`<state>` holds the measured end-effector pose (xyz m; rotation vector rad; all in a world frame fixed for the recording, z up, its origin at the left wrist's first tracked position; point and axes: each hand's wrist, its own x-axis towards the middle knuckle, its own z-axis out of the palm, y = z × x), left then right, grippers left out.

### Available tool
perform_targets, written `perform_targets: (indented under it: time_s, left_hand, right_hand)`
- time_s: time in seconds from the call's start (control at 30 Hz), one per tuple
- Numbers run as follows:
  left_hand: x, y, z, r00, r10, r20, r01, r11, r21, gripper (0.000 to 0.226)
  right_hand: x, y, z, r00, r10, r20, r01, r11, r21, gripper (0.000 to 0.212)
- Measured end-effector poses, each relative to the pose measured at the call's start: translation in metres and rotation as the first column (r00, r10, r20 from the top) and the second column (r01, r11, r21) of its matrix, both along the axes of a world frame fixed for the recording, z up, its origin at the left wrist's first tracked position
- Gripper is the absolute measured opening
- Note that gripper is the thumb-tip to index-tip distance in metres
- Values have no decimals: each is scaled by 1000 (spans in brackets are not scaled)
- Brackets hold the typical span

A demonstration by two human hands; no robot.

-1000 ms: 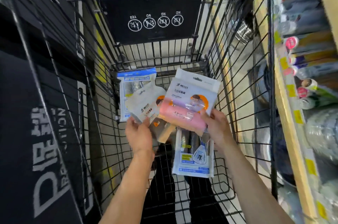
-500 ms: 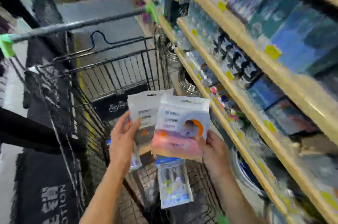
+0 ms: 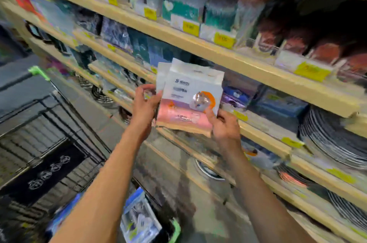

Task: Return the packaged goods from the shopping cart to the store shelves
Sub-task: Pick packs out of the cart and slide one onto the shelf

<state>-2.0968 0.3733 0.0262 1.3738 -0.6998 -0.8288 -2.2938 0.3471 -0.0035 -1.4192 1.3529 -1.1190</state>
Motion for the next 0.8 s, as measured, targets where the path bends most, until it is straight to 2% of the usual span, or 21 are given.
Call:
perform_targets:
  time_s: [0.17, 0.3, 0.47, 0.6, 0.7, 0.77, 0.8]
  left_hand:
    - [-5, -55, -2, 986, -140, -92, 145, 988, 52, 22]
    - [18, -94, -15, 986, -125, -114, 128, 991, 25, 16]
    - [41, -146, -22, 982, -162, -99, 157, 986, -54, 16]
    - [39, -191, -25, 973, -230, -12, 228, 967, -115, 18]
    - [35, -216, -37, 975, -216, 42, 219, 971, -96, 15]
    - [31, -219, -46, 971, -146, 190, 168, 980, -107, 9]
    - [29, -215, -51, 950, -86, 300, 124, 986, -111, 16]
  right_hand:
    - [-10, -27, -1, 997, -42, -70, 42, 999, 2, 47]
    - [23, -52, 3, 984, -145, -102, 147, 989, 10, 49]
    - [56, -91, 5, 936, -284, -209, 269, 958, -99, 51]
    - [59, -113, -3, 883, -422, -204, 395, 904, -164, 58]
    - [60, -118, -9, 820, -516, -248, 474, 855, -211, 62]
    - [66, -116, -16, 768, -580, -271, 532, 814, -236, 55]
    - [69, -116, -19, 746, -607, -274, 561, 795, -231, 50]
